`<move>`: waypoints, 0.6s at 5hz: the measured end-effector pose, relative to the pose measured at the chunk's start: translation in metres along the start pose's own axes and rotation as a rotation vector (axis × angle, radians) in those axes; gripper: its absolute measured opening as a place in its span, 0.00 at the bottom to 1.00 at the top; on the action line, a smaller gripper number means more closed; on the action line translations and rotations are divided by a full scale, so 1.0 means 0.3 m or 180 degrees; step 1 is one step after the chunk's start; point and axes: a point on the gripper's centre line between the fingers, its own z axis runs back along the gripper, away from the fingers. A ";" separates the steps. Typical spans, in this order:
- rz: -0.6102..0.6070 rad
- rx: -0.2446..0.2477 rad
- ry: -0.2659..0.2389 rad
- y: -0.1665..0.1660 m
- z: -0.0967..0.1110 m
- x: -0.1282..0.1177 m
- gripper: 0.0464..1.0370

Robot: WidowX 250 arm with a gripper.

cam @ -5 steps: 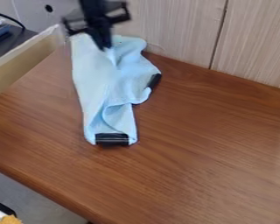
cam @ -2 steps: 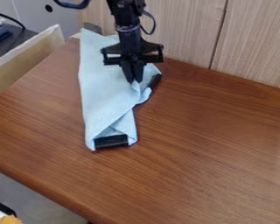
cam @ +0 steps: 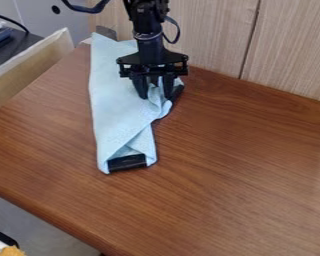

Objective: Le robot plier le tissu de bas et en haut

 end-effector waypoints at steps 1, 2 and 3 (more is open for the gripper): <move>0.0085 0.0019 -0.0003 0.030 0.004 0.004 0.96; 0.0129 -0.0021 -0.0050 0.050 0.039 0.015 0.97; 0.0155 -0.0054 -0.0150 0.051 0.079 0.028 0.96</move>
